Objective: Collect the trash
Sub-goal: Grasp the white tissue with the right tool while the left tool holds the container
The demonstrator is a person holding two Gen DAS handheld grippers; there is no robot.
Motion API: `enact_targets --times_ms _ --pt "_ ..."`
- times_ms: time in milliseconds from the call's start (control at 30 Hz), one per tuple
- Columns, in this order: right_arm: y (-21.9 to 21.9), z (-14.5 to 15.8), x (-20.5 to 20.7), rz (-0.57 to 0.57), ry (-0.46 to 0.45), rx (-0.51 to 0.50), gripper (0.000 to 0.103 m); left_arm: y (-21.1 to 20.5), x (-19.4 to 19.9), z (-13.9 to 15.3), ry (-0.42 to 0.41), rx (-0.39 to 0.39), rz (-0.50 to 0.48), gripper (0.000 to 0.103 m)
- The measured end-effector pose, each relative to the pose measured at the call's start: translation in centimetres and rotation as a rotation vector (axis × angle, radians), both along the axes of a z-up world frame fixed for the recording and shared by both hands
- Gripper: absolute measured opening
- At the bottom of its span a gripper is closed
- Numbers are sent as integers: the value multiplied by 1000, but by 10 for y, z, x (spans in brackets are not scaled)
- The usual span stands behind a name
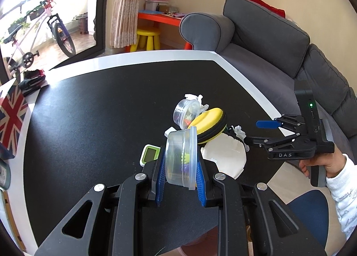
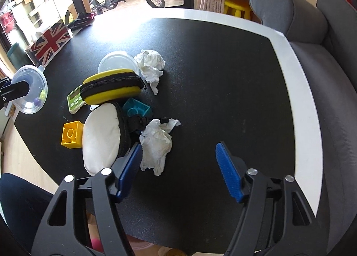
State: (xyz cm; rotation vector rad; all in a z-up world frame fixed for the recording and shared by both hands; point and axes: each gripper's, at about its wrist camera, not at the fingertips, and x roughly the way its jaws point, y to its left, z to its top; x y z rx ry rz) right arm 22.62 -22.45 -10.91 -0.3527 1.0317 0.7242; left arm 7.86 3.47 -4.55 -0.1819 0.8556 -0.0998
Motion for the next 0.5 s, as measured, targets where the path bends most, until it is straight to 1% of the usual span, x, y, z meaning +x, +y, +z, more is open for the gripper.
enact_targets --times_ms 100,133,167,200,233,267,300,367,500 --pt "2 -5 1 11 31 18 57 0 0 -1 1 -4 2 24" --pt "3 -7 1 14 40 22 51 0 0 -2 1 -5 2 24" --pt "3 -8 1 18 49 26 42 0 0 -2 1 -6 2 24" --pt "4 -9 1 20 56 27 38 0 -1 -2 2 -7 2 24" --pt "6 -10 0 23 60 27 31 0 -1 -3 2 -8 2 24" --pt "7 -11 0 27 67 34 21 0 -1 -4 3 -8 3 24" --pt "7 -11 0 30 71 40 15 0 -2 -5 4 -8 3 24" --pt "8 -9 -1 25 62 39 10 0 -3 -6 5 -8 5 24" --pt "6 -3 -5 17 46 52 9 0 -5 -6 -1 -8 8 24"
